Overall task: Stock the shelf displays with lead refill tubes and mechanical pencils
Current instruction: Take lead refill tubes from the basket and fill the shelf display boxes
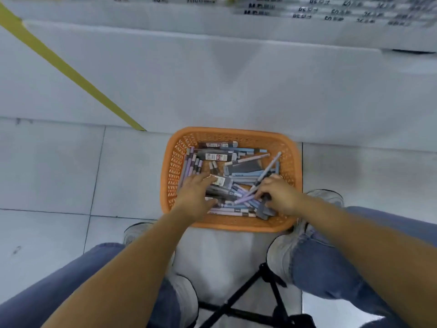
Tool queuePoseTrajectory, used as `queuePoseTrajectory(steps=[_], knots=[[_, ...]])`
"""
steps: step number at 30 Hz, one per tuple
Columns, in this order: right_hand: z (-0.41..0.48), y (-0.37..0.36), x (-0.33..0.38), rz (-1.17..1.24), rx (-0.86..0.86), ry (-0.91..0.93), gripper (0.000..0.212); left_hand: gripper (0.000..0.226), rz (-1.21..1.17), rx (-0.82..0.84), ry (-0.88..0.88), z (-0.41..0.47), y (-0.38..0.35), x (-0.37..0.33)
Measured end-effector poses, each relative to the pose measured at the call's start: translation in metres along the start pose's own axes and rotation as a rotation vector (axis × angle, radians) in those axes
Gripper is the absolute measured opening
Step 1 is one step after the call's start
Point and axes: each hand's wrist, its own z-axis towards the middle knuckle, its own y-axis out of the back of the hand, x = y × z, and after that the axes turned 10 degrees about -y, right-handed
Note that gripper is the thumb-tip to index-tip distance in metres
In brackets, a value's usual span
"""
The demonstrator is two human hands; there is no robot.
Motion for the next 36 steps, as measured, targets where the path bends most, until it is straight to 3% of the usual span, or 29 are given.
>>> queuePoseTrajectory(steps=[6, 14, 19, 22, 25, 28, 36], knots=[[0.001, 0.014, -0.006, -0.345, 0.119, 0.078, 0.048, 0.067, 0.1, 0.034, -0.005, 0.021, 0.002, 0.008], [0.008, 0.012, -0.004, -0.38, 0.056, 0.018, 0.042, 0.061, 0.161, 0.032, 0.018, 0.035, 0.004, 0.011], [0.0, 0.02, -0.004, -0.185, -0.085, -0.047, 0.024, 0.058, 0.197, 0.058, 0.018, 0.027, 0.006, 0.011], [-0.007, 0.021, 0.002, 0.238, -0.183, -0.114, 0.007, 0.052, 0.107, 0.02, 0.04, 0.021, 0.008, 0.009], [-0.008, 0.014, 0.017, 0.66, -0.155, -0.241, 0.013, 0.046, 0.031, -0.037, 0.055, 0.018, 0.009, 0.007], [-0.005, -0.001, 0.027, 0.727, -0.15, -0.325, 0.024, 0.047, -0.003, -0.044, 0.071, 0.018, 0.009, 0.005], [0.0, -0.016, 0.047, 0.898, -0.087, -0.445, 0.016, 0.048, 0.035, 0.018, 0.055, 0.025, 0.005, 0.005]])
